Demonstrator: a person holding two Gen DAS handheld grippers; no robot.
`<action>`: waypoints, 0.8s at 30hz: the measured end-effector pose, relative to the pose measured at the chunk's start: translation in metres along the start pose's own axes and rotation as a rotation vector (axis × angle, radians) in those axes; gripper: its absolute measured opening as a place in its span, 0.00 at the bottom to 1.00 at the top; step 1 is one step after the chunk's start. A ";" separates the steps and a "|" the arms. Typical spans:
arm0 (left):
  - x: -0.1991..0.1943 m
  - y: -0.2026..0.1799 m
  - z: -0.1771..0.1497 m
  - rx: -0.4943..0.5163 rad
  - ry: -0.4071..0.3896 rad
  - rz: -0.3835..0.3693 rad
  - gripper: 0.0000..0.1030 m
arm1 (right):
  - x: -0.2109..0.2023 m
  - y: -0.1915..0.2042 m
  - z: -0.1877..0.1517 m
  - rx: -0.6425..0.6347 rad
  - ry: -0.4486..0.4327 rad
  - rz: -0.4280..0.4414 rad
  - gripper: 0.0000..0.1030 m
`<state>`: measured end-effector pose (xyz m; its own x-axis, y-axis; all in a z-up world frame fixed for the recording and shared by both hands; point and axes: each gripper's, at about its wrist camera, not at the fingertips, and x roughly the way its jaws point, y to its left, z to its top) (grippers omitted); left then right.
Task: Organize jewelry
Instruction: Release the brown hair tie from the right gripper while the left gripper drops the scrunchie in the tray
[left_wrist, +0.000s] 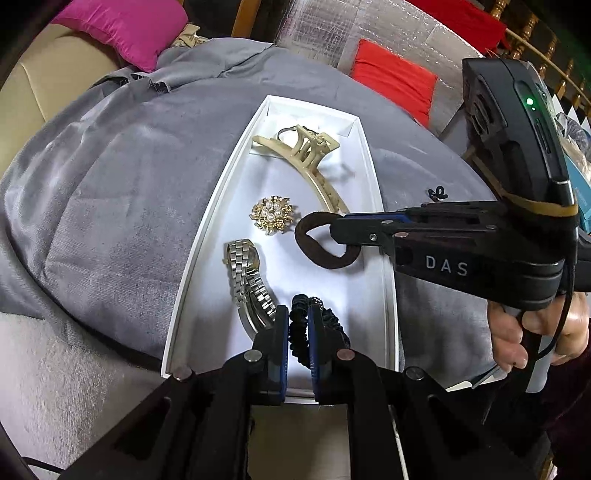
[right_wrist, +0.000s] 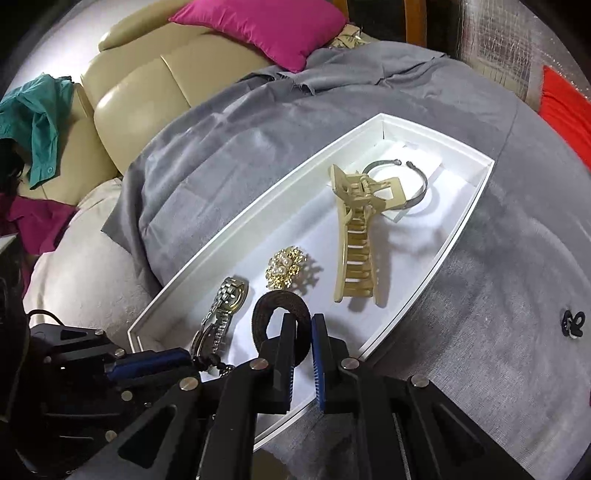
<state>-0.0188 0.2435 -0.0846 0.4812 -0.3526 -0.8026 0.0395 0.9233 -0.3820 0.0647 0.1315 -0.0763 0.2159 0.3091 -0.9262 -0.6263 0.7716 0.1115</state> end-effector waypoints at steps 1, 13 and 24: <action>0.000 0.001 0.000 -0.003 0.003 0.000 0.10 | 0.000 0.000 0.000 -0.001 0.000 0.001 0.11; -0.011 0.000 0.001 0.011 -0.069 0.040 0.39 | -0.031 -0.009 -0.002 0.045 -0.091 0.038 0.16; -0.015 -0.028 0.005 0.109 -0.140 0.114 0.50 | -0.072 -0.061 -0.029 0.162 -0.170 0.011 0.16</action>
<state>-0.0224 0.2241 -0.0593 0.6043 -0.2277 -0.7635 0.0685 0.9696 -0.2349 0.0657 0.0460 -0.0267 0.3412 0.3965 -0.8523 -0.5035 0.8427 0.1905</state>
